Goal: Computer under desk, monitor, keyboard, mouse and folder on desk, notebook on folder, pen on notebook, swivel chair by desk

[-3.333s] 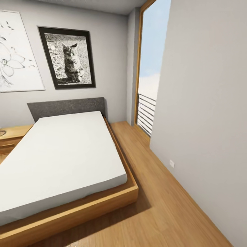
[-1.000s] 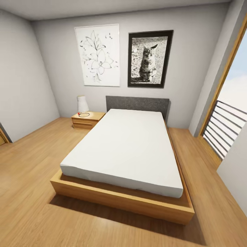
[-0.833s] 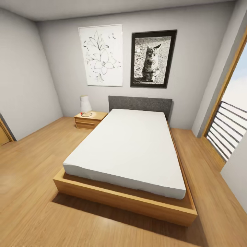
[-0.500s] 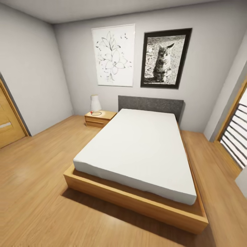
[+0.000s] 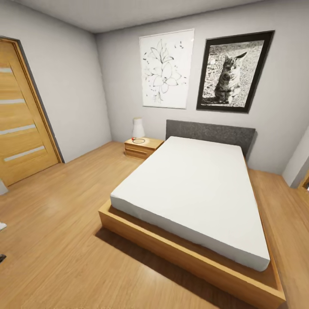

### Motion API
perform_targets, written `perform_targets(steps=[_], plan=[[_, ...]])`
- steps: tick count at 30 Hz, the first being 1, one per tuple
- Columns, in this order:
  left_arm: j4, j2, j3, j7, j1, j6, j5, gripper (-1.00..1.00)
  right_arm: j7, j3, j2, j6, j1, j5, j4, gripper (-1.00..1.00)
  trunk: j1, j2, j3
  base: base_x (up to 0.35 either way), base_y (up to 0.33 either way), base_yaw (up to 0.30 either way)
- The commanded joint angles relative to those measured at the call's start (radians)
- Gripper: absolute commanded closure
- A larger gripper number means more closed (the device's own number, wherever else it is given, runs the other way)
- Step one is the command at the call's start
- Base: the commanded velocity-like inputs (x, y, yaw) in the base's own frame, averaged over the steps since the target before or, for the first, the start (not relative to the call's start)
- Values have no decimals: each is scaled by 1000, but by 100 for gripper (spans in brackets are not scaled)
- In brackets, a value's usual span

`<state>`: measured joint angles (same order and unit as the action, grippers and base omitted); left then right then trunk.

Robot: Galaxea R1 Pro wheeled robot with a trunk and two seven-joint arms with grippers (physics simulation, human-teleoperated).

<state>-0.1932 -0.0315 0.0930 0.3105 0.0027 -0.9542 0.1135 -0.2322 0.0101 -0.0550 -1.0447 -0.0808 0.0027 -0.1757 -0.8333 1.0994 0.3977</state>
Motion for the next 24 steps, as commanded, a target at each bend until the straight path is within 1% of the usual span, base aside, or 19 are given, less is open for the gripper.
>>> perform_targets(steps=[1, 3, 6, 7, 10, 24], plan=[[-2, -1, 4, -5, 0, -2, 3, -100, -2, 1, 0, -3, -1, 1, 0, -100, 0, 1, 1, 0, 0, 288], [-2, -1, 2, -5, 0, -2, -1, -100, -2, 1, 0, -3, -1, 1, 0, -100, 0, 1, 1, 0, 0, 288], [-2, 0, -1, -5, 0, -2, -19, -100, -2, 2, 0, -3, -1, 1, 0, -100, 0, 1, 1, 0, 0, 288], [-2, 1, -2, -5, 0, -1, -39, -100, -2, 2, -1, -3, -1, 1, -1, -100, 0, 1, 1, 0, 0, 288], [-1, 1, -2, -4, 0, -1, -50, -100, -2, 2, -2, -3, -1, 2, -1, -100, 0, 1, 1, 0, 0, 291], [0, 1, -1, -4, 0, -1, -54, -100, -3, -1, -2, -3, -1, 2, -1, -100, 0, 1, -1, 0, 0, 293]])
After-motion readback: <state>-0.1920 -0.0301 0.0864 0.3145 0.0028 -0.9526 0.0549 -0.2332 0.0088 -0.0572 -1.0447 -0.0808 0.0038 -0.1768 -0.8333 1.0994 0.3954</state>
